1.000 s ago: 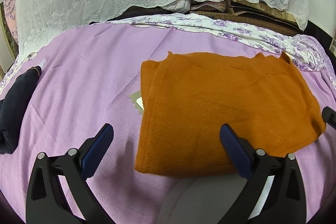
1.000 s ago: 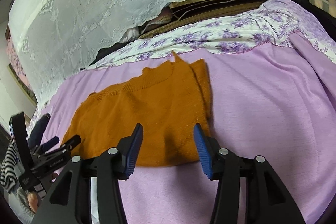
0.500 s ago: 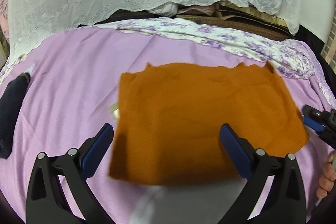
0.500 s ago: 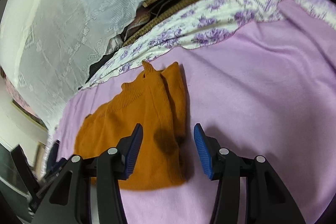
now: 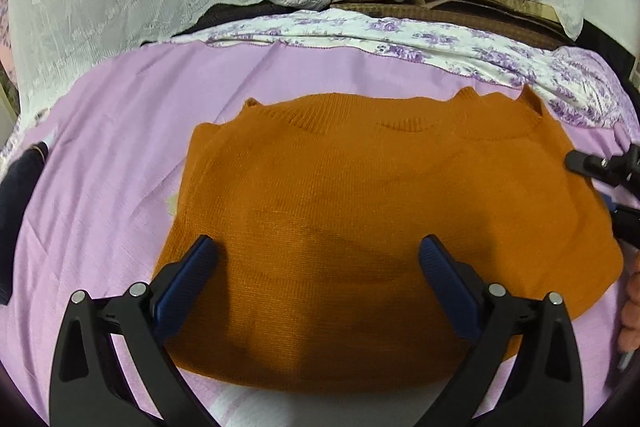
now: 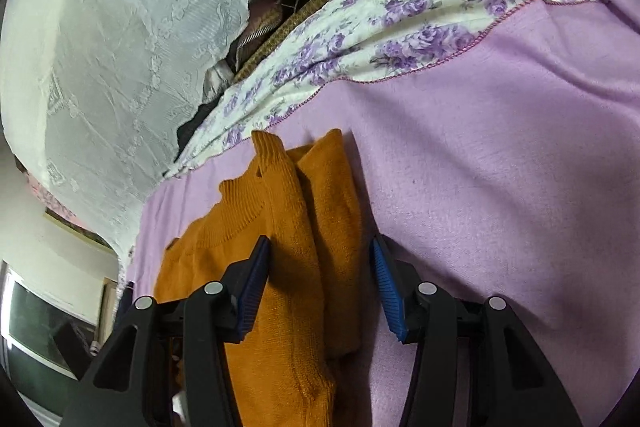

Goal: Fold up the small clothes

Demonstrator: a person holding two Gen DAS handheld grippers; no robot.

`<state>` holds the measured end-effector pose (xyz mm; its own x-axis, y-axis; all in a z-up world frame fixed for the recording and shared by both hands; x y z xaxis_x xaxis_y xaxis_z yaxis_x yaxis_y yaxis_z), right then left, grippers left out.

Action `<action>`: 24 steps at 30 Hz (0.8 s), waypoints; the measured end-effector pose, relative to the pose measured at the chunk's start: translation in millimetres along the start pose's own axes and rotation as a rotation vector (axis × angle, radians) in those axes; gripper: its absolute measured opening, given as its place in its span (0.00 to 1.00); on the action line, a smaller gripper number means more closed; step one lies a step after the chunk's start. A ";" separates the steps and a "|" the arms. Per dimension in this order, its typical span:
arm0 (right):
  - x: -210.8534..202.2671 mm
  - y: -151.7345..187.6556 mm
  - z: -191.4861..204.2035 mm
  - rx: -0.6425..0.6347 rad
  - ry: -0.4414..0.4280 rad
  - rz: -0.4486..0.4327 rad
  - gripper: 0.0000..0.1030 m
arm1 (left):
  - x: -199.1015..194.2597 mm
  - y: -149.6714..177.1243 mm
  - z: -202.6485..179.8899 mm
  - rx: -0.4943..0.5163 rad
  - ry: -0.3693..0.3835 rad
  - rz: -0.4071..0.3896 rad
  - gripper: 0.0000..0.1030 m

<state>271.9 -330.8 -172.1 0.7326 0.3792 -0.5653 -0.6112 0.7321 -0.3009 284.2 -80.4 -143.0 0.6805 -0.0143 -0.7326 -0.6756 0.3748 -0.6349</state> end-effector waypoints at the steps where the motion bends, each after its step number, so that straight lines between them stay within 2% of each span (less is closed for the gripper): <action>1: -3.0 -1.6 -1.4 0.008 0.000 -0.008 0.50 | -0.1 0.7 -0.9 0.006 -0.005 -0.003 0.96; 5: -18.5 -9.2 -7.0 0.028 0.000 -0.053 0.55 | -1.6 1.0 -0.5 0.001 0.013 -0.013 0.96; 8: -10.6 -6.4 -10.6 0.031 0.008 -0.024 0.56 | -1.8 1.7 -0.8 -0.002 0.020 -0.013 0.96; 11: -5.6 -2.5 -3.9 -0.014 0.012 -0.016 0.60 | -1.2 1.9 -1.1 0.000 0.018 -0.013 0.96; 15: 3.2 1.7 1.1 -0.070 0.027 -0.015 0.60 | 0.6 2.0 -2.6 0.011 0.005 -0.008 0.96; 18: 3.7 3.7 2.1 -0.082 0.036 -0.016 0.49 | 1.0 1.7 -2.5 0.012 -0.004 -0.011 0.96; 20: 5.0 6.1 2.1 -0.076 0.023 0.000 0.37 | 1.0 1.9 -2.4 0.014 -0.007 -0.011 0.96; 24: 4.4 11.8 7.9 -0.086 -0.002 0.020 0.34 | 1.0 1.9 -2.0 0.015 -0.009 -0.012 0.96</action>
<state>270.3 -316.0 -172.1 0.7204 0.3946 -0.5704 -0.6492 0.6730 -0.3543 283.0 -81.6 -145.4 0.6912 -0.0108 -0.7225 -0.6629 0.3885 -0.6400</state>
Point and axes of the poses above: each gripper's, at about its wrist camera, not at the fingertips, and x roughly the way its jaws point, z to its left, y to its underside, the point moved 10 cm from there along x, roughly the way its jaws point, and after that the axes turned 12 degrees about x, right-handed, at the moved point
